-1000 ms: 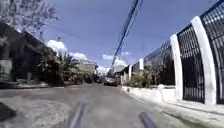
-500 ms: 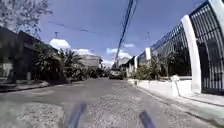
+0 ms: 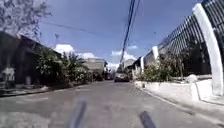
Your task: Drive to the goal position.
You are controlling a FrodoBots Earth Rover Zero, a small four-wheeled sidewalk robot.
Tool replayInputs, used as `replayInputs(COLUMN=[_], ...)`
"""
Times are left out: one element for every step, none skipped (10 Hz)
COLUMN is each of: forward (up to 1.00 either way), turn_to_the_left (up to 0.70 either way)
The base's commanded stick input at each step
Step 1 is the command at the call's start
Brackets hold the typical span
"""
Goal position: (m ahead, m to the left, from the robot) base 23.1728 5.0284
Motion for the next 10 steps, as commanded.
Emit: replayInputs(forward=[1.0, 1.0, 1.0, 1.0, 1.0, 1.0, 1.0, 1.0, 1.0, 1.0], turn_to_the_left=[0.0, 0.0, 0.0, 0.0, 0.0, 0.0, 0.0, 0.0, 0.0, 0.0])
